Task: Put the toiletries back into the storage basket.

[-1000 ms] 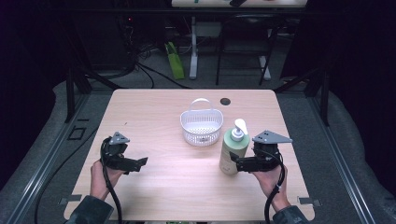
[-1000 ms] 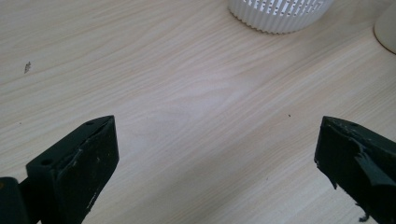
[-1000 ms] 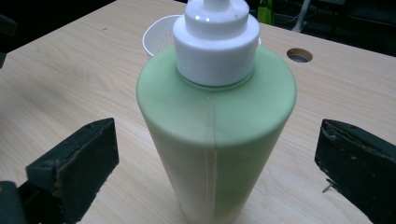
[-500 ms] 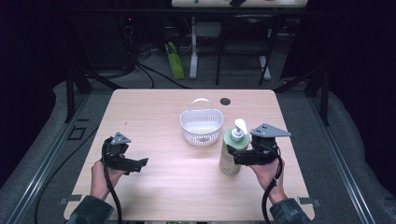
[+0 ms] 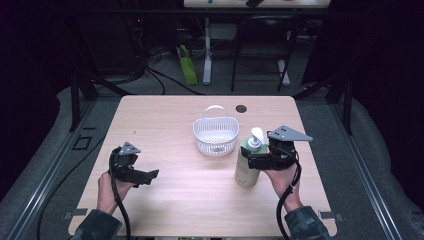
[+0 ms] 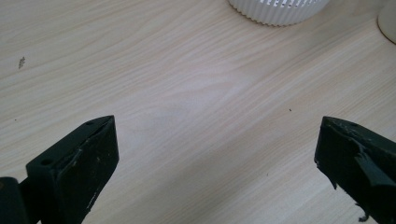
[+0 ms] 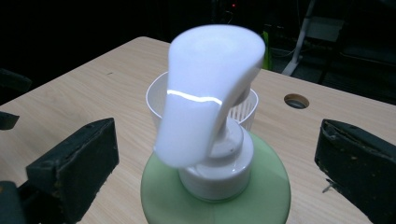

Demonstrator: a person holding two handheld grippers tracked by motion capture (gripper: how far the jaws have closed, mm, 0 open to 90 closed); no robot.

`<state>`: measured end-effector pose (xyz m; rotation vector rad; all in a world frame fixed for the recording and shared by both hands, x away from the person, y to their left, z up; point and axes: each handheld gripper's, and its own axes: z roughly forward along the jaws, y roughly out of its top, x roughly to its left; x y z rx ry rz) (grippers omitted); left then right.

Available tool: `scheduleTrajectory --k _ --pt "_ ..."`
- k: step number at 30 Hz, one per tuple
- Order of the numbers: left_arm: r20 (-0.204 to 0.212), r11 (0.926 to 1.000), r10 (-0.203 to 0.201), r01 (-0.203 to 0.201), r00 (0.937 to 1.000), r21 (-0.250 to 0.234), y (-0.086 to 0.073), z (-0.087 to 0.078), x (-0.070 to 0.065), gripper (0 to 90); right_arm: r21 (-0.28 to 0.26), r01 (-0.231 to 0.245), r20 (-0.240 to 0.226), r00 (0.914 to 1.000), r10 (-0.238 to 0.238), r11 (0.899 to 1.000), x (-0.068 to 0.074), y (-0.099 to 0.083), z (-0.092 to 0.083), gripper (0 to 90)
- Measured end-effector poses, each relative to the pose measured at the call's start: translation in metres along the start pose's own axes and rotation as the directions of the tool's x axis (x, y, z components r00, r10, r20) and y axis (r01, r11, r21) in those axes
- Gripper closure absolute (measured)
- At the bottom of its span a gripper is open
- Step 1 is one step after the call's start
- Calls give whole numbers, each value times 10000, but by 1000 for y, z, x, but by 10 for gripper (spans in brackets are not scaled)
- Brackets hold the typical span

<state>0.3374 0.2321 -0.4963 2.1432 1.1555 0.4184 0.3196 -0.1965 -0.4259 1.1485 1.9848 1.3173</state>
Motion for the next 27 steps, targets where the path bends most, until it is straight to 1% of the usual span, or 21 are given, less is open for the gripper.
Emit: scheduleTrajectory --k 7,9,10,11,13,14,15,18,19,20,23,27 --pt "31 10000 22 -22 10000 58 0 0 0 0 -255 -22 91 10000 25 9997 1 3 0 9" --pt "39 10000 37 -37 10000 61 0 0 0 0 -438 -28 162 9999 36 9990 2 2 -1 82" --pt "39 10000 37 -37 10000 61 0 0 0 0 -438 -28 162 9999 36 9990 2 2 -1 82" --pt "36 10000 48 -48 10000 73 0 0 0 0 -631 -51 238 9997 67 9980 3 1 -3 168" --pt "55 9999 51 -52 10000 89 0 0 0 0 -705 -38 227 9997 54 9975 2 0 -3 203" --pt "58 9999 53 -53 10000 98 0 0 0 0 -754 -86 290 9995 108 9971 2 -1 -4 241" --pt "70 9999 53 -53 10000 99 0 0 0 0 -889 -69 348 9993 100 9960 2 -2 -5 271" --pt "52 9999 90 -91 9999 100 1 1 -1 0 -1256 -225 355 9990 271 9918 -1 -4 -10 353" --pt "58 9999 78 -79 10000 113 1 1 -1 0 -1295 -229 359 9990 277 9913 -1 -4 -10 370" --pt "57 9999 91 -91 9999 117 1 0 -1 0 -1342 -221 387 9989 276 9907 -1 -4 -11 409" --pt "57 9999 93 -94 9999 113 1 1 -1 0 -1515 -141 419 9989 207 9884 -1 -4 -13 480" --pt "100 9998 128 -130 9999 159 1 1 -1 0 -1621 -23 399 9992 89 9868 1 -4 -14 536"
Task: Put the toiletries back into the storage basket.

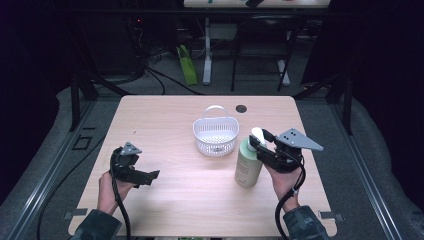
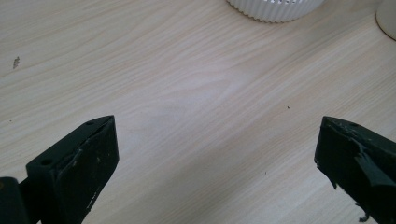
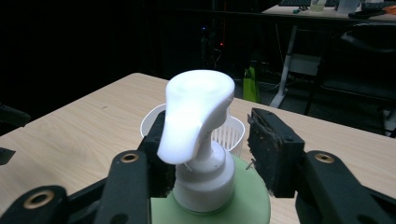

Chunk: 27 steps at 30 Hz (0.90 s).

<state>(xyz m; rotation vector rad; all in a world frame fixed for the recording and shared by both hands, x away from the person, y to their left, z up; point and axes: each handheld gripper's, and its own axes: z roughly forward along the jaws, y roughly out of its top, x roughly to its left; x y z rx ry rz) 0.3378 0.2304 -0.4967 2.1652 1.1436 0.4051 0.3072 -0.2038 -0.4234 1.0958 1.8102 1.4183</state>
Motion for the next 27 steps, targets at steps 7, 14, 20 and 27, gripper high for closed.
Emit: scheduleTrajectory --k 7,14,20,27 --pt "5 10000 15 -15 10000 13 0 0 0 0 -194 233 -76 9997 -235 9995 3 -1 0 617" --pt "9 10000 65 -65 10000 26 0 0 0 0 -395 167 -271 9995 -178 9991 4 -1 -1 641" --pt "1 10000 89 -89 10000 20 0 0 0 0 -686 -148 -340 9993 125 9975 4 -3 -2 665" --pt "-2 10000 86 -86 10000 27 0 0 0 0 -688 -52 -255 9997 35 9976 5 -3 -2 675"
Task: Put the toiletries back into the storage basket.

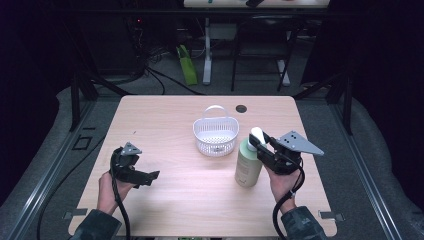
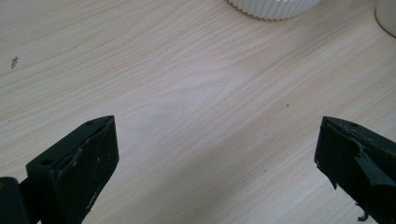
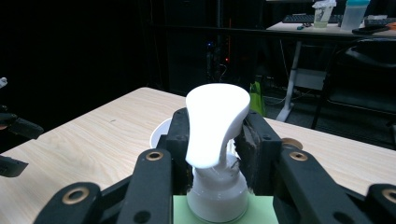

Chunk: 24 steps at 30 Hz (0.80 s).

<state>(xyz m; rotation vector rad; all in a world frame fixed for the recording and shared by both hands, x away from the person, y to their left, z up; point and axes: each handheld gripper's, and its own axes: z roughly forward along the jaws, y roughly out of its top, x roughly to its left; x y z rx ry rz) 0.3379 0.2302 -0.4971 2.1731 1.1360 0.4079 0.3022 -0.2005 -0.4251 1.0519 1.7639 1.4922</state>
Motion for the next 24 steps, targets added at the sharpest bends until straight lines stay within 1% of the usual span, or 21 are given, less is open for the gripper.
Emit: scheduleTrajectory --k 4,13,15,19,24 --pt "-7 10000 1 -1 10000 20 0 0 0 0 29 36 17 10000 -36 10000 0 1 1 678" --pt "2 10000 -11 11 10000 13 0 1 0 0 140 -68 -58 10000 68 9999 -5 3 0 679" --pt "-42 10000 -11 11 10000 22 0 1 0 0 169 -7 -90 10000 8 9999 -5 4 0 680" --pt "-48 10000 -38 39 10000 39 0 1 0 0 160 -2 -215 9998 5 9999 -5 7 -2 680" --pt "-17 10000 10 -10 10000 97 0 1 -1 0 187 152 -380 9992 -145 9997 -6 14 -3 680"
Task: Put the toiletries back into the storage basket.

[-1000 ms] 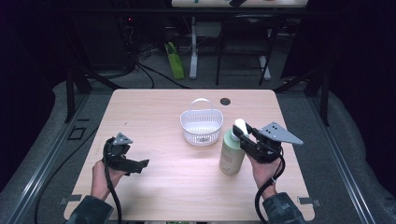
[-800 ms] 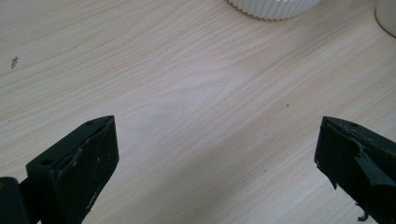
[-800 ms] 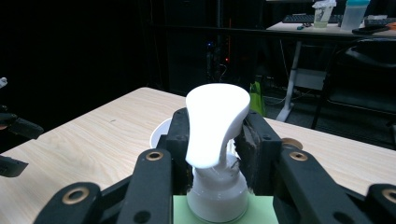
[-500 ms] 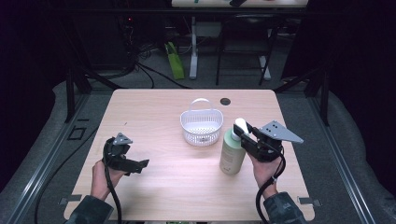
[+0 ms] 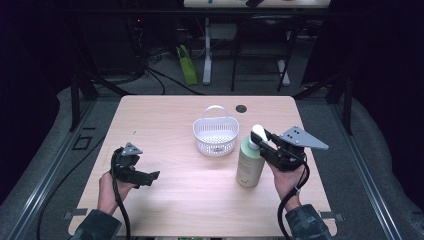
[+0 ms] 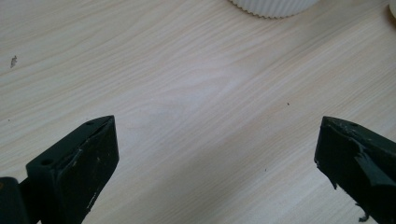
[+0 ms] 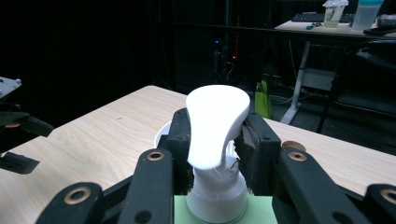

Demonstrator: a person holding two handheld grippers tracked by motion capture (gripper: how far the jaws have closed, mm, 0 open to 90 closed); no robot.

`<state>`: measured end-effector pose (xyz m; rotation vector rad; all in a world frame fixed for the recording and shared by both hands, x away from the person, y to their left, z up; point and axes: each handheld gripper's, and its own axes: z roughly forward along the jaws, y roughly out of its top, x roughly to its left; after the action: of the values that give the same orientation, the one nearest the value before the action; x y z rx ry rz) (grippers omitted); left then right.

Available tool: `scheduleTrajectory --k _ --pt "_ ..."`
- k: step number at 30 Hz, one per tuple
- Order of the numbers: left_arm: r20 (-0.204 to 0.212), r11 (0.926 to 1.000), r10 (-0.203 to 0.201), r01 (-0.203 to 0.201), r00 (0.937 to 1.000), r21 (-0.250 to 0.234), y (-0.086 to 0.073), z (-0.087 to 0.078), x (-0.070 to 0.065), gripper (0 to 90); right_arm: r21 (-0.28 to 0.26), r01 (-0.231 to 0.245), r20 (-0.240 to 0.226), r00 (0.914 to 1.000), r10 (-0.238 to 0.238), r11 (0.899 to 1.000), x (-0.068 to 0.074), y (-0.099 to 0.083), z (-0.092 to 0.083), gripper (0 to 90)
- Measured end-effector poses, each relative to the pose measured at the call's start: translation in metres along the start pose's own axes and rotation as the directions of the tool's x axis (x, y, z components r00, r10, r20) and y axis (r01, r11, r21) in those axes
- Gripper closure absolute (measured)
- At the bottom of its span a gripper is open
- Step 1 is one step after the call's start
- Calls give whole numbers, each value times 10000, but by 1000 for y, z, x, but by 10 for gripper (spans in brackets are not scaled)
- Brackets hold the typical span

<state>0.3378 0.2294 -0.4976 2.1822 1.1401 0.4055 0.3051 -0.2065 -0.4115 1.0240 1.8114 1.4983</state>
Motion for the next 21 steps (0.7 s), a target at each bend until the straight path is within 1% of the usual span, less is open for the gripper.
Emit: scheduleTrajectory --k 4,15,17,19,20,21 --pt "17 10000 -9 9 10000 5 0 0 0 0 9 128 -109 9999 -128 9999 -1 4 -1 680" --pt "99 10000 66 -66 9999 -51 0 0 0 0 -47 196 -270 9994 -197 9998 -2 12 0 681" --pt "-49 10000 64 -64 10000 2 0 1 0 0 -82 235 -289 9993 -237 9997 -1 14 0 680" --pt "-39 9999 8 -8 10000 135 -1 2 1 0 -85 267 -304 9992 -270 9996 -1 17 0 681" --pt "-117 10000 14 -13 9999 93 -1 3 1 0 -118 300 -328 9990 -304 9995 -1 18 0 680" --pt "-68 10000 -3 4 10000 73 -1 2 2 0 -174 317 -356 9988 -323 9993 -1 19 -1 680"
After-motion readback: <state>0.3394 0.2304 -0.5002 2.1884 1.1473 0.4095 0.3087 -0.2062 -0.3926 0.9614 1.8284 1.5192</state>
